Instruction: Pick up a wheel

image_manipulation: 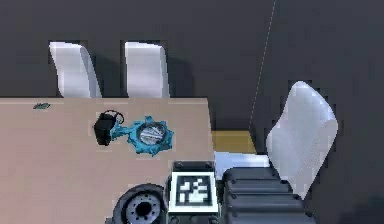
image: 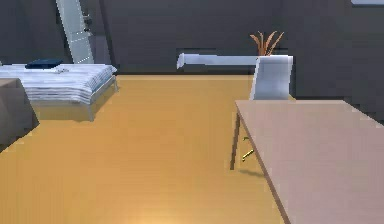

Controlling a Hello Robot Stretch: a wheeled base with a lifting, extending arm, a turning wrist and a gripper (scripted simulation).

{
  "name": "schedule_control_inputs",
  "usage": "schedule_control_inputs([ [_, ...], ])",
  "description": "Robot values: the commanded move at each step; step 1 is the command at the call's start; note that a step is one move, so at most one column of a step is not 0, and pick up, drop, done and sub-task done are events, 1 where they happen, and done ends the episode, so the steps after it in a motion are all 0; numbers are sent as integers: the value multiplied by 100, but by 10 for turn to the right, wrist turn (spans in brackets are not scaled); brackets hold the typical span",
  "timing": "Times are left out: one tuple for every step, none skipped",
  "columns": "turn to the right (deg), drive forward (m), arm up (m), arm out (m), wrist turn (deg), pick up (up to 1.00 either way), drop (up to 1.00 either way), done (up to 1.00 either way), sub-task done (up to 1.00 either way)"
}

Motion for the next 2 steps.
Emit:
schedule_control_inputs([
  [0,0,0,40,0,0,0,0,0],
  [0,0,0,0,450,0,0,0,0],
])
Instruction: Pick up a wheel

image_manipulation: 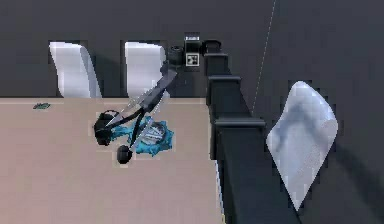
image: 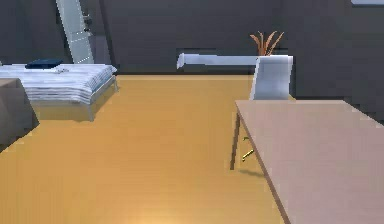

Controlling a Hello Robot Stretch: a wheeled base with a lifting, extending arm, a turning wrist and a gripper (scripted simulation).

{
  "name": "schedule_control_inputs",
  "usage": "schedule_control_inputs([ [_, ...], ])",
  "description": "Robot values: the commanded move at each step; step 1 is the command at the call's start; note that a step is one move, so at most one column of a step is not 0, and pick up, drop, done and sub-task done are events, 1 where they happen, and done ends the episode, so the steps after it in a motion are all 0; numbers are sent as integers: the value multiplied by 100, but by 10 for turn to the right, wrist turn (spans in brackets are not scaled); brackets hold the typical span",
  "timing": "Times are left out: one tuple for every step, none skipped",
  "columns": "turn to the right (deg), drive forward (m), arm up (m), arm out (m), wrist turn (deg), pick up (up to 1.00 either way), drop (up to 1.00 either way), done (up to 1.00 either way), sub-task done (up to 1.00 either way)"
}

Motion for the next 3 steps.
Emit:
schedule_control_inputs([
  [0,0,0,0,450,0,0,0,0],
  [0,0,0,0,450,0,0,0,0],
  [0,0,0,0,30,0,0,0,0],
])
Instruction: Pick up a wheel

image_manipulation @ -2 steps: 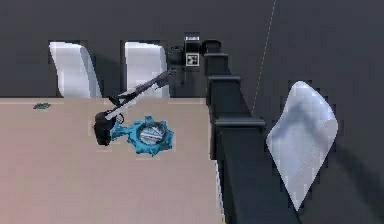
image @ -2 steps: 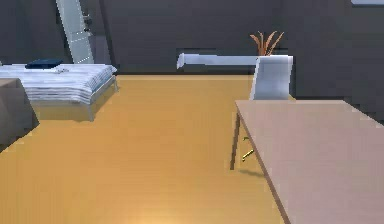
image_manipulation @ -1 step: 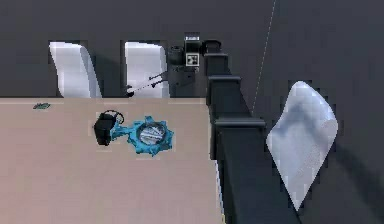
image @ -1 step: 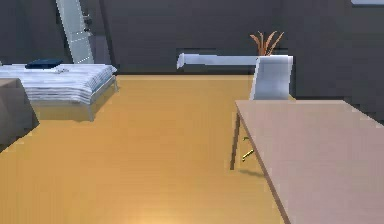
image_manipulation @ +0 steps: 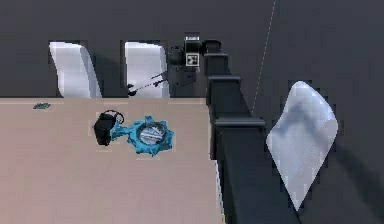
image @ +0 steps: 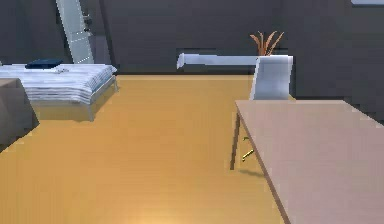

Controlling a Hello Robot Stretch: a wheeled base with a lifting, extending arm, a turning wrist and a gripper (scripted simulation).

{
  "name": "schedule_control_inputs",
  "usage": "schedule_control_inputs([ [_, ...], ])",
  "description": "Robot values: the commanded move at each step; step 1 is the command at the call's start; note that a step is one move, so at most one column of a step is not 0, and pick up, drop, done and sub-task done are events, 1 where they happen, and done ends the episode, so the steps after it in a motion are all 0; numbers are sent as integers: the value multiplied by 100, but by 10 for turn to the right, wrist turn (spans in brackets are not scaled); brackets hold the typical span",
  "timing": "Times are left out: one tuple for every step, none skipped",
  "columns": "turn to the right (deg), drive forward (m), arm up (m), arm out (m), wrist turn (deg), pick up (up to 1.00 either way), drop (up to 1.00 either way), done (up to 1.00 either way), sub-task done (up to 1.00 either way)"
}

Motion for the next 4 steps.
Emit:
schedule_control_inputs([
  [0,0,-30,0,0,0,0,0,0],
  [0,0,0,0,0,100,0,0,0],
  [0,0,10,0,0,0,0,0,0],
  [0,0,0,0,0,0,0,100,0],
])
